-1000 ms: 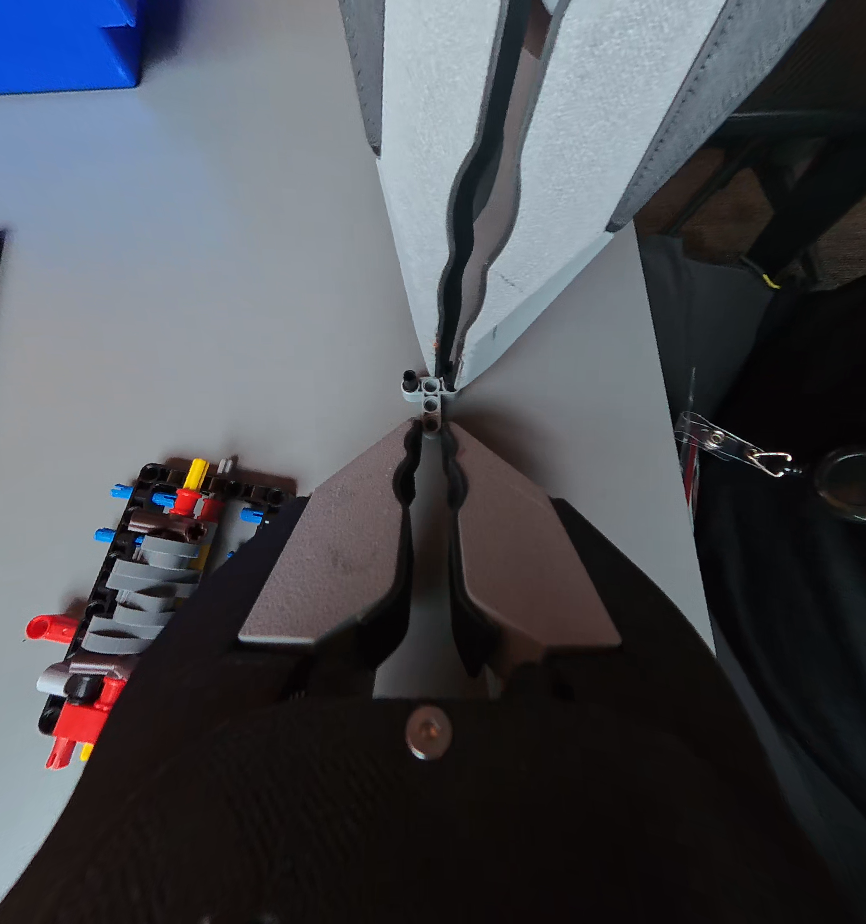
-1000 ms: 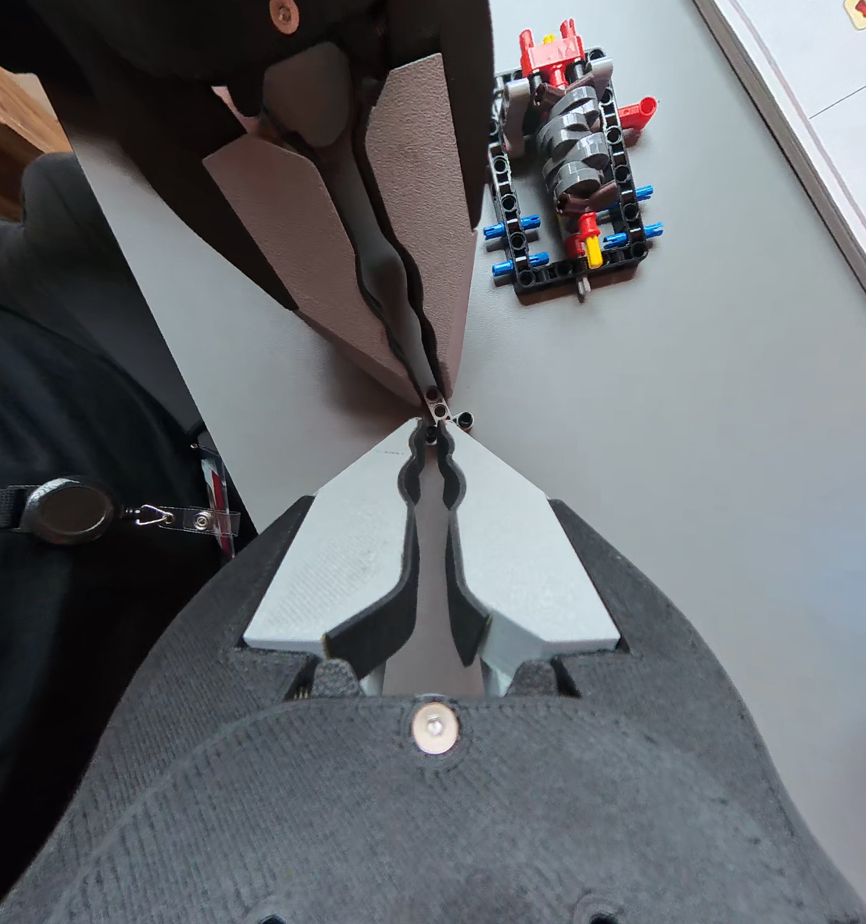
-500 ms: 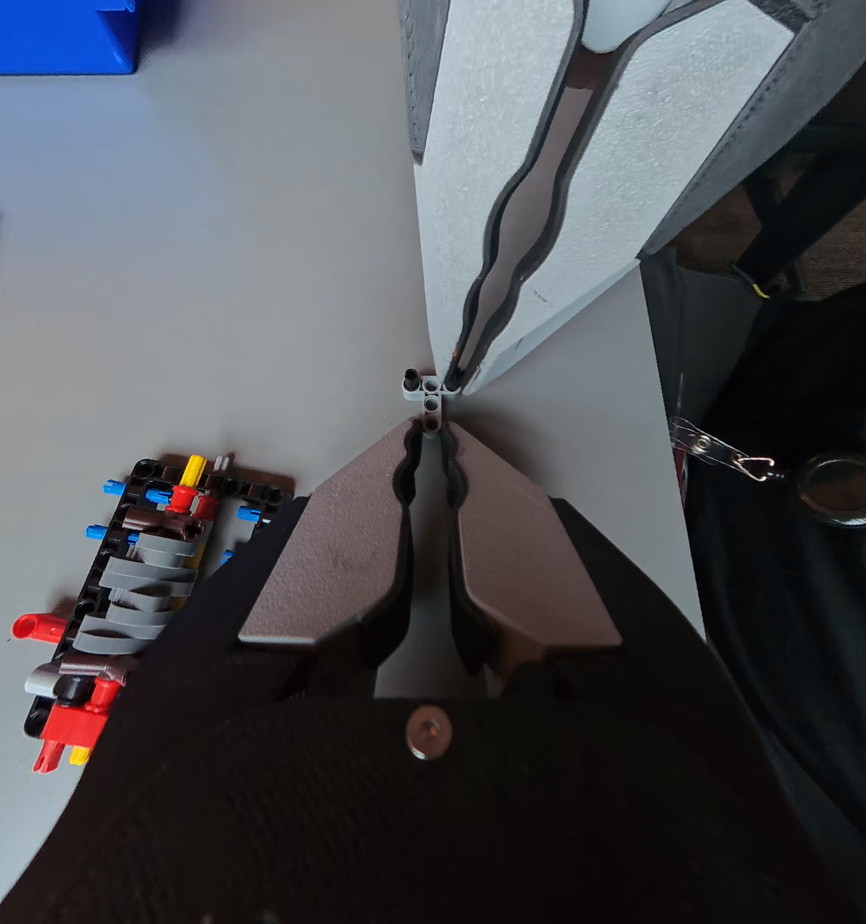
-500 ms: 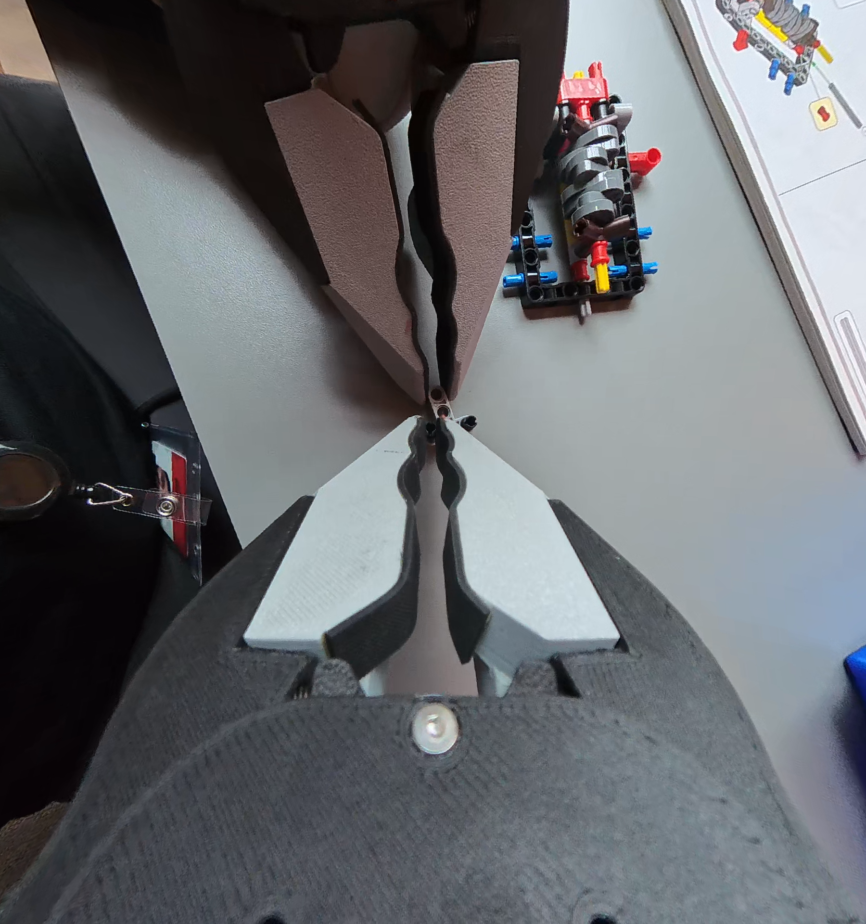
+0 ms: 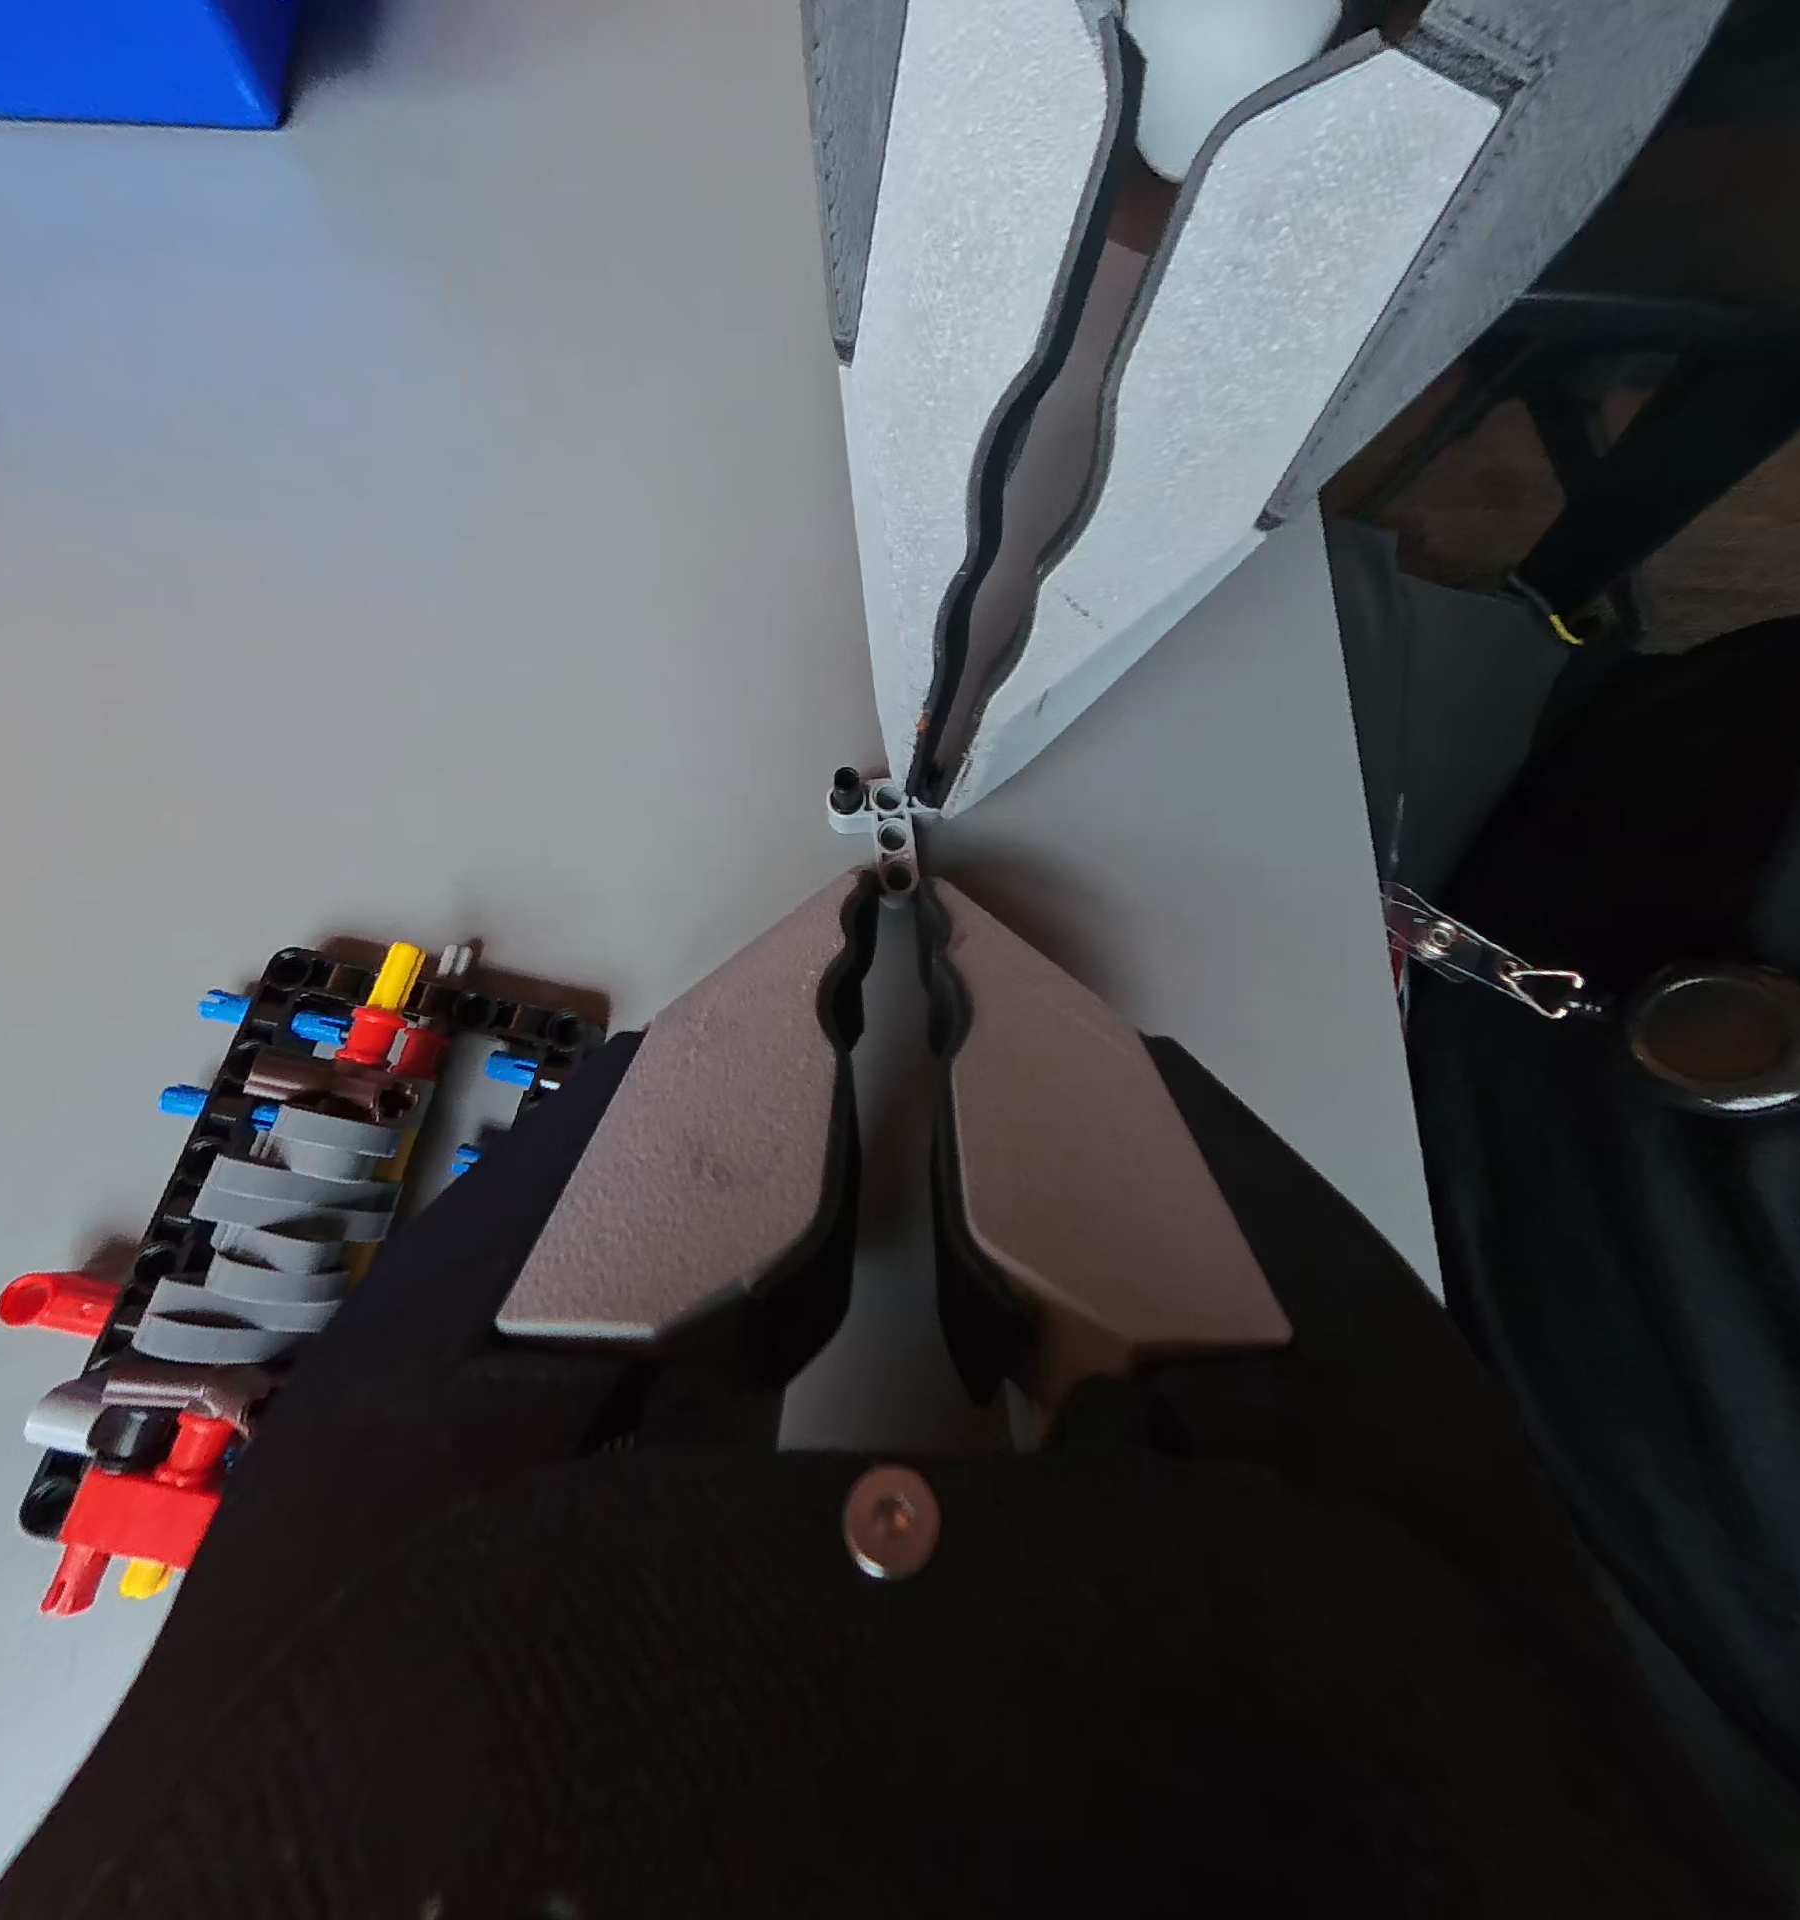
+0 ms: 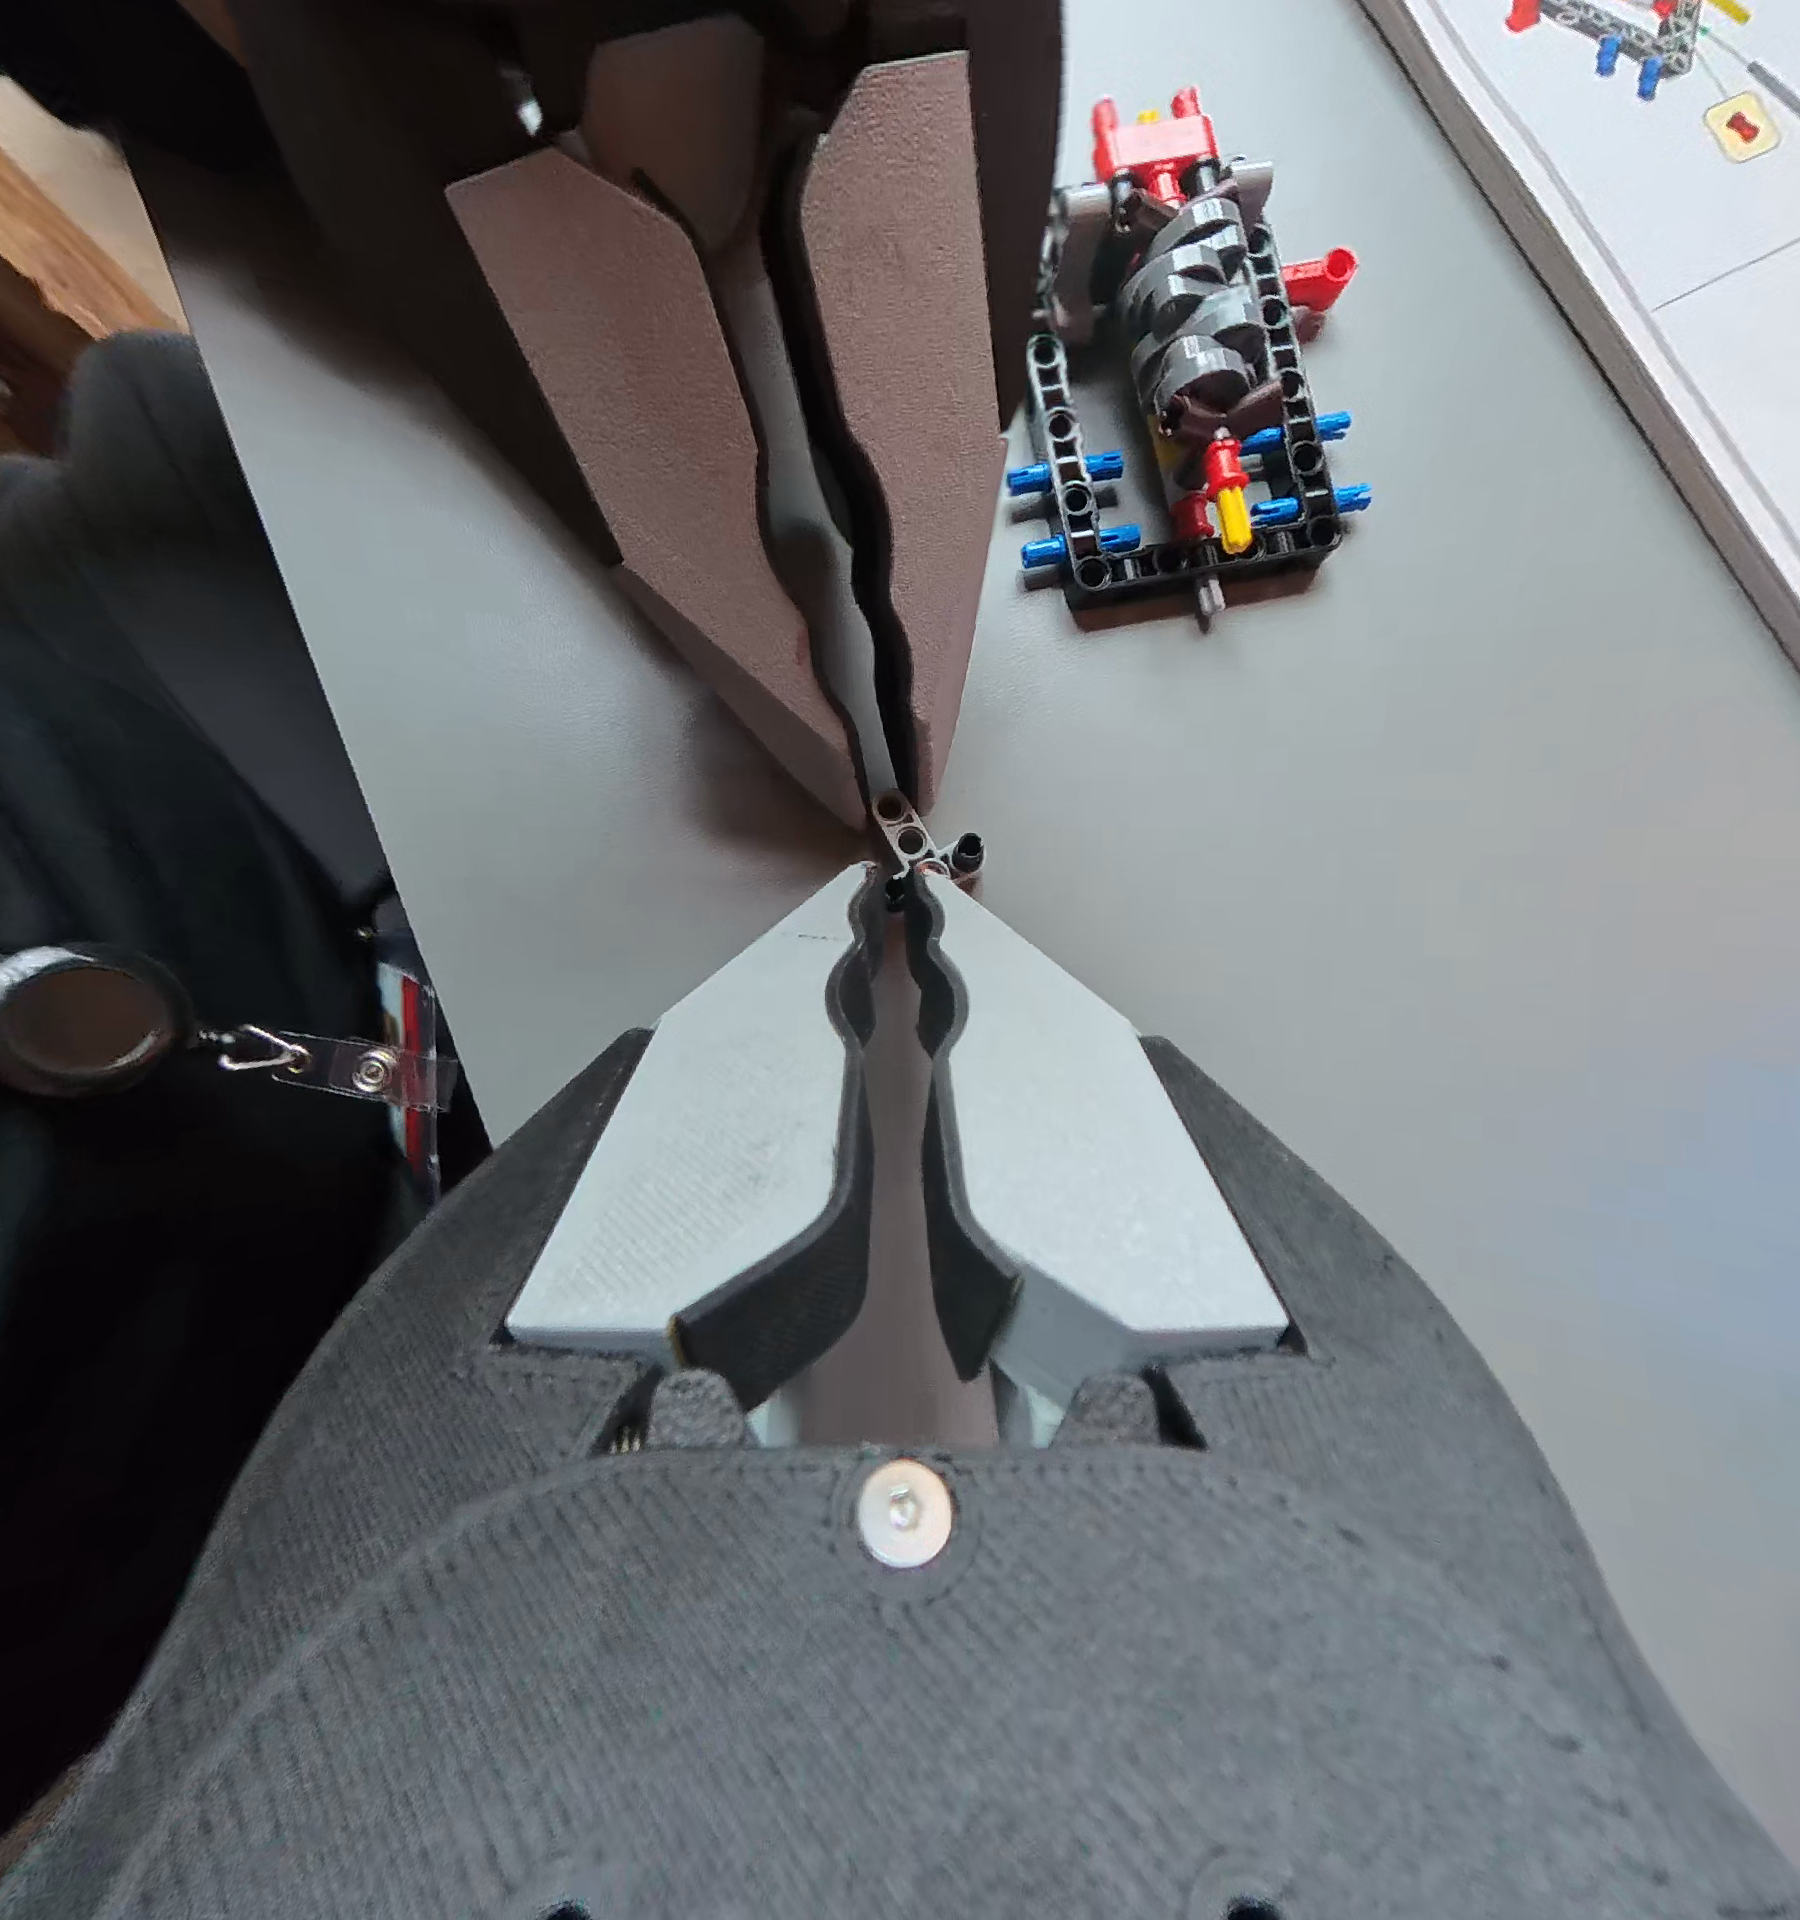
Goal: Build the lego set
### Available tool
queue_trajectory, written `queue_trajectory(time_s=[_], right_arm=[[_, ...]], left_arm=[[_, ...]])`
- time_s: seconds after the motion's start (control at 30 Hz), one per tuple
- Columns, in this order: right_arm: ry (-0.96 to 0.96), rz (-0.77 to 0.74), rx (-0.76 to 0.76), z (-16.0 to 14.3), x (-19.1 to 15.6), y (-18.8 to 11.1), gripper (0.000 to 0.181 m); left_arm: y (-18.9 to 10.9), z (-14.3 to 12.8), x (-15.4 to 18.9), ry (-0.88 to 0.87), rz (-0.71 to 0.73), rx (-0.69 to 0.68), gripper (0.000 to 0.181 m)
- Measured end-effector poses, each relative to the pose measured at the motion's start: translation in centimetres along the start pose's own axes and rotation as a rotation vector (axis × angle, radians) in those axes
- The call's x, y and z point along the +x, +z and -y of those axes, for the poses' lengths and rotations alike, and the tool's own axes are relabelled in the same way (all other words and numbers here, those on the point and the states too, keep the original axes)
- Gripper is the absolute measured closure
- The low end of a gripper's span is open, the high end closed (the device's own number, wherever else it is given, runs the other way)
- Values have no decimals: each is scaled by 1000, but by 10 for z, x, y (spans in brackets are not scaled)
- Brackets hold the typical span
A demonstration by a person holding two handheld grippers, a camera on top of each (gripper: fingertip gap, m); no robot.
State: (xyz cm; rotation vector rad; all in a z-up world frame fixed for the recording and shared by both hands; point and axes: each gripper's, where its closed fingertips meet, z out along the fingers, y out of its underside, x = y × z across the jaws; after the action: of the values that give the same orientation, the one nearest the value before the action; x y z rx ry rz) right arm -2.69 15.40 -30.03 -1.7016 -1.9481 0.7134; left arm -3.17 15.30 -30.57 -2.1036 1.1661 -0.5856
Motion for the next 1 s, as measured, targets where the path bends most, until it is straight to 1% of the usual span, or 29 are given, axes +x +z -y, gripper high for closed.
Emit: queue_trajectory(time_s=[0.1, 0.23, 0.33, 0.47, 0.57, 0.67, 0.73, 0.8, 0.83, 0.93, 1.0], right_arm=[[57, 35, 44, 3, 1, -2, 180], [63, 20, 218, 26, 5, -21, 181], [45, 2, 173, 25, 6, -23, 181], [-50, -49, 42, 9, 4, -10, 181], [-90, -78, -3, 6, 5, -8, 181], [-89, -52, 52, 17, -1, -14, 181], [-87, -58, -1, 8, 1, -8, 181], [-86, -67, -1, 6, 3, -8, 181], [-77, -72, 17, 9, 4, -11, 181], [-42, -68, 169, 29, 7, -26, 181], [-3, -76, 192, 29, 15, -29, 181]], left_arm=[[1, 0, 0, 15, 11, 1, 176], [1, 0, 0, 16, 12, 0, 176], [1, 0, 0, 14, 11, 0, 176], [0, 0, 0, 18, 13, 0, 176], [0, 0, 0, 14, 13, 0, 176], [0, 0, 0, 16, 15, 0, 176], [0, 0, 0, 15, 13, 0, 176], [0, 0, 1, 15, 10, 0, 176], [0, 0, 1, 16, 10, 0, 176], [0, 0, 1, 16, 10, 0, 176], [0, 0, 0, 14, 10, 0, 176]])
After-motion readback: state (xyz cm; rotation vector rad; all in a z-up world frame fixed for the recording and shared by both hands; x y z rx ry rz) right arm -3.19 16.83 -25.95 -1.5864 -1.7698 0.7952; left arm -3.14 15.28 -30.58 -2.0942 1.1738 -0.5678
